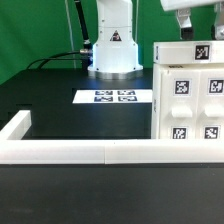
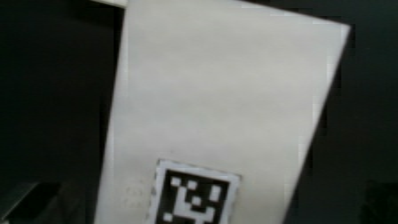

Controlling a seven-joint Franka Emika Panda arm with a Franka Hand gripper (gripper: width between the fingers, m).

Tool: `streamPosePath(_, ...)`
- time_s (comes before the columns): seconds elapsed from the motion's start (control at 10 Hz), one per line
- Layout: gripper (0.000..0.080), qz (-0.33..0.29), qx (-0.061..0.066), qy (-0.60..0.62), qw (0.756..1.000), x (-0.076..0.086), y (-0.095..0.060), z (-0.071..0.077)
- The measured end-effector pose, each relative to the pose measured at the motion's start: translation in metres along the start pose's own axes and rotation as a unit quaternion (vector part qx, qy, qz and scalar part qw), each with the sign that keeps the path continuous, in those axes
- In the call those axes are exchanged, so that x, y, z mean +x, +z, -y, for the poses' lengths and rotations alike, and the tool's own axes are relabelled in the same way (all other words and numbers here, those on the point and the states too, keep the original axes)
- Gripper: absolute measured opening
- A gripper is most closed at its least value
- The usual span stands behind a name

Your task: Assemble cabinet

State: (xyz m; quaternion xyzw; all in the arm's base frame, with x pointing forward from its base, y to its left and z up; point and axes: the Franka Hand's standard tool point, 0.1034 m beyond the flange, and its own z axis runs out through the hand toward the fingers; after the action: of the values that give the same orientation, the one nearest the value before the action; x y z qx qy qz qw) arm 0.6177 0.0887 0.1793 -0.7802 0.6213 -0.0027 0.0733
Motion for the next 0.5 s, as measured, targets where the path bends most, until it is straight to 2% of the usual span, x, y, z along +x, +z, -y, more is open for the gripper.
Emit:
streamPosePath(0.1,0.0797,0.004,0.003,0.001,1.000,-0.0015,-0.0031,0.0017)
streamPosePath(0.3,0.0797,0.003,0.002,-0.018,1.000,-0.0020,-0.0003,0.0008)
streamPosePath(0.4,0.0797,-0.001,0.000,-0.060,0.998,-0.0018,-0.0005,0.0011)
streamPosePath(0.5,0.0797,-0.009,-0.001,-0.153,0.988,-0.0039,-0.0014,0.0025)
